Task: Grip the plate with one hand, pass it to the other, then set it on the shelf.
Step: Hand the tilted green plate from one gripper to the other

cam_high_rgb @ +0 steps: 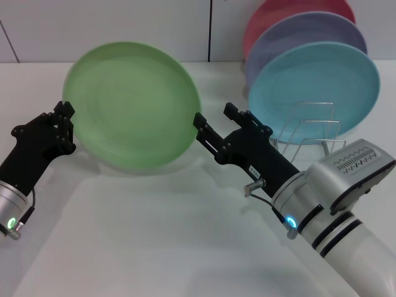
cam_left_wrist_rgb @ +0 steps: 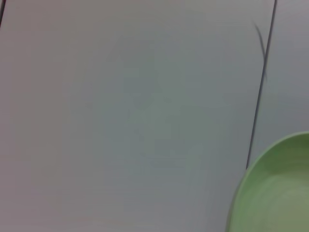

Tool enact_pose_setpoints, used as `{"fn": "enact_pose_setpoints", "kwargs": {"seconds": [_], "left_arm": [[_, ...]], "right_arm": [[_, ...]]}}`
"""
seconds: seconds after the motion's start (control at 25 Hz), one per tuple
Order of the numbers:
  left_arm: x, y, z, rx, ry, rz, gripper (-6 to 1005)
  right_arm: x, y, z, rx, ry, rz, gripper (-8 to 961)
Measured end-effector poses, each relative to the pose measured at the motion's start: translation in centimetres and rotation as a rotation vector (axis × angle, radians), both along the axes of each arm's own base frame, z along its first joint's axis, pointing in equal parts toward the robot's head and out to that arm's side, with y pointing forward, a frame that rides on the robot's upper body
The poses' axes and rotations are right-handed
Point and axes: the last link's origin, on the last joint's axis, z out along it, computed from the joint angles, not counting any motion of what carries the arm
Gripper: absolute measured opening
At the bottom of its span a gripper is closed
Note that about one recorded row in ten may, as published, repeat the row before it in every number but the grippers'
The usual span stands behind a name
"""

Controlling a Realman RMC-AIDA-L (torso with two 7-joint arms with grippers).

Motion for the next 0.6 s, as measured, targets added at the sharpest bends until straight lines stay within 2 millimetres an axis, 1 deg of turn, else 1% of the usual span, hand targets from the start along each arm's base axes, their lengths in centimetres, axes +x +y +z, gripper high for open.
{"fn": "enact_pose_setpoints", "kwargs": {"seconds": [0.2, 0.32, 0.6], "left_arm": [[0.08, -0.06, 0.04, 0.004, 0.001, -0.007, 29], [0.15, -0.07, 0.08, 0.007, 0.0, -0.012, 30], [0.16, -0.13, 0.1, 0.009, 0.001, -0.015, 30]], "right_arm": [[0.07, 0.37, -0.33, -0.027, -0.011, -0.017, 693], [-0.15, 0.55, -0.84, -0.06, -0.027, -0.024, 692], [-0.14, 0.45, -0.98, -0.069, -0.029, -0.026, 692]]}}
